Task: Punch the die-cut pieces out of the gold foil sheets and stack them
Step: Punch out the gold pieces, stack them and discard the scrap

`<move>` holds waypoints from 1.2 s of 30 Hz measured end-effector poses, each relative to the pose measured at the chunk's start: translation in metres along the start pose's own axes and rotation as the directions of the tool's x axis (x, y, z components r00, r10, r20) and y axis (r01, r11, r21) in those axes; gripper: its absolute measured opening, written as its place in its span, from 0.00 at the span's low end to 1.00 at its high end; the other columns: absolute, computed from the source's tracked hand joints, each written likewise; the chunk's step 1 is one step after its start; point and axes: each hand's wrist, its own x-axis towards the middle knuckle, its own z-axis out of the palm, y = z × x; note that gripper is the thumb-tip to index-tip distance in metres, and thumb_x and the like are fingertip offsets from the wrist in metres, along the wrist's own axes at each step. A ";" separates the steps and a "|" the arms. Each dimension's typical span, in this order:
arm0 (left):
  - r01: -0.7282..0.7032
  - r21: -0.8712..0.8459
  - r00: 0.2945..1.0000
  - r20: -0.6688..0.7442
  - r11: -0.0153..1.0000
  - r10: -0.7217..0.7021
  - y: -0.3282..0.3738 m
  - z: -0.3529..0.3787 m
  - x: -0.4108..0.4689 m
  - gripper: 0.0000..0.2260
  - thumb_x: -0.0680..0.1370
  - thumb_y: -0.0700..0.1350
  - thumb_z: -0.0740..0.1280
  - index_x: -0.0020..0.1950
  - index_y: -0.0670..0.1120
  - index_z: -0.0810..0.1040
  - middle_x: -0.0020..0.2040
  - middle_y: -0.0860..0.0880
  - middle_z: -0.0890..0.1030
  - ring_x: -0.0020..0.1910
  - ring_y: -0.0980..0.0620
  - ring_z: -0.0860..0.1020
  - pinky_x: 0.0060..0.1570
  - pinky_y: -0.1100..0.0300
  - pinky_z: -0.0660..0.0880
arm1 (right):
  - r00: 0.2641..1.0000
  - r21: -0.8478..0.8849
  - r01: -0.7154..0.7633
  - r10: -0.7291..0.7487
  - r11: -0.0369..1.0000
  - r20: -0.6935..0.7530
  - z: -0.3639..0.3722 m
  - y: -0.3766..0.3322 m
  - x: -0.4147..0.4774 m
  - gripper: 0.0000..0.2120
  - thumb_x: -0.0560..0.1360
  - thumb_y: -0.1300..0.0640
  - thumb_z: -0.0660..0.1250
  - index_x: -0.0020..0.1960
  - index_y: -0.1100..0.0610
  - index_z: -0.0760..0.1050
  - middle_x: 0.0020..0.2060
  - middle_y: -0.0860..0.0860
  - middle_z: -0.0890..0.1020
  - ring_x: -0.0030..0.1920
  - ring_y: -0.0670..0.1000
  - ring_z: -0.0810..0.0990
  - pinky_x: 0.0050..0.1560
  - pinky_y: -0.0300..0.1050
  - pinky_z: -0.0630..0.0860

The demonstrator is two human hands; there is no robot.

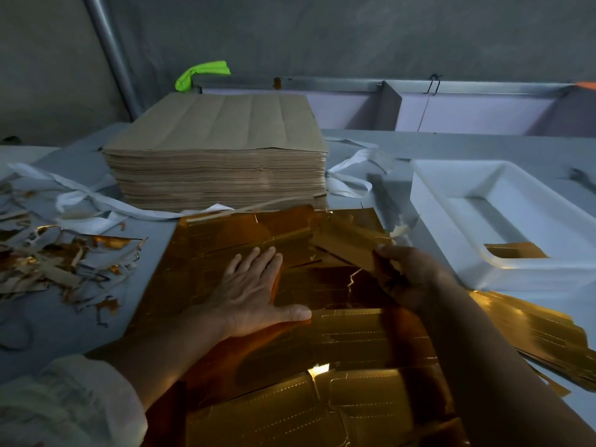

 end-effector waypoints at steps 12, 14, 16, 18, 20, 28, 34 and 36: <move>0.141 -0.162 0.984 -0.086 0.977 -0.157 -0.024 -0.045 0.029 0.45 0.69 0.75 0.61 0.79 0.54 0.54 0.80 0.50 0.55 0.77 0.46 0.56 0.71 0.47 0.61 | 0.994 -0.538 0.112 -0.082 0.835 0.079 0.050 -0.017 0.031 0.04 0.78 0.58 0.68 0.51 0.56 0.75 0.49 0.58 0.80 0.45 0.56 0.80 0.30 0.43 0.76; 0.175 -0.120 0.982 -0.048 0.977 -0.182 -0.027 -0.040 0.036 0.55 0.63 0.81 0.55 0.80 0.52 0.44 0.81 0.50 0.44 0.79 0.46 0.43 0.75 0.47 0.46 | 0.989 -0.573 0.144 -0.130 0.807 0.065 0.056 -0.018 0.036 0.03 0.77 0.59 0.69 0.49 0.55 0.75 0.48 0.58 0.80 0.45 0.56 0.81 0.36 0.46 0.81; 0.161 -0.084 0.986 -0.030 0.983 -0.164 -0.030 -0.032 0.042 0.59 0.58 0.84 0.49 0.80 0.51 0.38 0.80 0.50 0.38 0.78 0.49 0.37 0.75 0.48 0.39 | 0.976 -0.619 0.198 -0.209 0.760 0.056 0.059 -0.019 0.041 0.03 0.76 0.61 0.70 0.48 0.56 0.76 0.49 0.59 0.81 0.50 0.58 0.81 0.52 0.54 0.81; 0.135 -0.050 0.990 -0.020 0.990 -0.136 -0.033 -0.023 0.045 0.61 0.56 0.85 0.44 0.79 0.51 0.36 0.80 0.49 0.36 0.78 0.49 0.35 0.74 0.48 0.37 | 0.961 -0.695 0.236 -0.268 0.679 0.064 0.062 -0.019 0.044 0.03 0.75 0.60 0.70 0.48 0.58 0.77 0.49 0.60 0.82 0.51 0.60 0.81 0.57 0.58 0.79; 0.124 -0.021 0.992 -0.023 0.992 -0.125 -0.034 -0.014 0.047 0.61 0.55 0.86 0.40 0.79 0.51 0.35 0.80 0.50 0.36 0.78 0.50 0.35 0.74 0.48 0.36 | 0.946 -0.747 0.263 -0.314 0.610 0.077 0.063 -0.017 0.047 0.04 0.75 0.59 0.70 0.49 0.59 0.78 0.48 0.60 0.83 0.50 0.60 0.82 0.55 0.60 0.80; 0.115 0.007 0.991 -0.073 0.993 -0.115 -0.035 -0.007 0.047 0.62 0.54 0.87 0.37 0.79 0.50 0.35 0.80 0.49 0.36 0.78 0.50 0.35 0.74 0.48 0.35 | 0.876 -0.902 0.345 -0.433 0.260 0.211 0.070 -0.009 0.048 0.06 0.79 0.57 0.64 0.50 0.58 0.78 0.43 0.56 0.82 0.44 0.55 0.82 0.43 0.49 0.80; 0.117 0.006 0.991 -0.073 0.993 -0.116 -0.033 -0.008 0.046 0.62 0.54 0.86 0.37 0.79 0.50 0.36 0.80 0.49 0.37 0.78 0.50 0.35 0.74 0.48 0.36 | 0.874 -0.905 0.349 -0.434 0.245 0.219 0.074 -0.008 0.047 0.04 0.79 0.57 0.64 0.48 0.56 0.77 0.40 0.53 0.79 0.38 0.50 0.77 0.32 0.39 0.69; 0.118 0.009 0.990 -0.073 0.993 -0.117 -0.033 -0.008 0.046 0.62 0.54 0.86 0.37 0.79 0.50 0.36 0.80 0.49 0.37 0.78 0.50 0.35 0.74 0.48 0.35 | 0.876 -0.895 0.347 -0.438 0.282 0.202 0.076 -0.010 0.047 0.03 0.78 0.57 0.65 0.49 0.55 0.77 0.43 0.54 0.80 0.43 0.53 0.80 0.38 0.43 0.74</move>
